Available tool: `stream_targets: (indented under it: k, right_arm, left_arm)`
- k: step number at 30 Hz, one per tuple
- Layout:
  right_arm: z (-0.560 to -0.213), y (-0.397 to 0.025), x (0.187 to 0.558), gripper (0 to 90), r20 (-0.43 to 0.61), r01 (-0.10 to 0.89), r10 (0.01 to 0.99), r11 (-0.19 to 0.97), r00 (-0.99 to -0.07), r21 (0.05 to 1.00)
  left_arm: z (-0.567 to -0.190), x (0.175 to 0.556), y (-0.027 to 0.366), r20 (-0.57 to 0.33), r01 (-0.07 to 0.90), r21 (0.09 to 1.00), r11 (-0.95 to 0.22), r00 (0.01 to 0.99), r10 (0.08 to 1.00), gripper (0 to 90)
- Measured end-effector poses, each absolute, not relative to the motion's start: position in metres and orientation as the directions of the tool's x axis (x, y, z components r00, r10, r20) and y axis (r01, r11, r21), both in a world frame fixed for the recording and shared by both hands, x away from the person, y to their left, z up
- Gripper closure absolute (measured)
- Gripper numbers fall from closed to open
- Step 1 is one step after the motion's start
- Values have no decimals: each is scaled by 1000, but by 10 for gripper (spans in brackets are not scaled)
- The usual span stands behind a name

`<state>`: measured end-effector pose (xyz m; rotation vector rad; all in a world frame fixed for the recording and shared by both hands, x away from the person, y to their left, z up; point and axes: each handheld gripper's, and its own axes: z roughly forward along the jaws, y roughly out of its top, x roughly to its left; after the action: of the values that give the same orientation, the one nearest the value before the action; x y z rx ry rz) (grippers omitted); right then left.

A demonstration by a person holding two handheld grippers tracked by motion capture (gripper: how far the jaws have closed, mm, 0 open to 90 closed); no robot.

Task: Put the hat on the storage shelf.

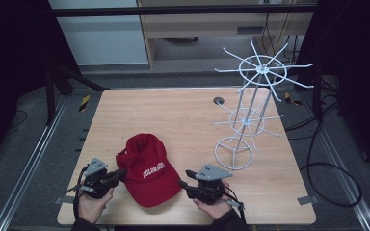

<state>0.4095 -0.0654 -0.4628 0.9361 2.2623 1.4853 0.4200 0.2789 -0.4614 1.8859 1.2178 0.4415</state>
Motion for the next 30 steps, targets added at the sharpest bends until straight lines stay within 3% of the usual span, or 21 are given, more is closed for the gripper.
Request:
stream_targets:
  k: [10, 14, 19, 25, 30]
  right_arm:
    - [-469, -13, 464, 416, 144, 411, 695, 235, -705, 881]
    - [-477, -1, 478, 424, 177, 447, 705, 218, -687, 868]
    - [-484, 6, 484, 566, 219, 491, 693, 220, -687, 843]
    - [-488, 12, 484, 818, 191, 503, 687, 287, -701, 815]
    - [-480, 10, 477, 886, 147, 479, 697, 309, -702, 821]
  left_arm:
    - [-474, 434, 279, -90, 602, 762, -237, 462, 882, 869]
    - [-476, 437, 278, -73, 603, 757, -251, 461, 885, 868]
    - [-479, 440, 276, -54, 607, 746, -272, 463, 885, 869]
    - [-481, 443, 275, -47, 615, 735, -284, 464, 884, 869]
    - [-479, 449, 272, -52, 604, 747, -278, 469, 882, 869]
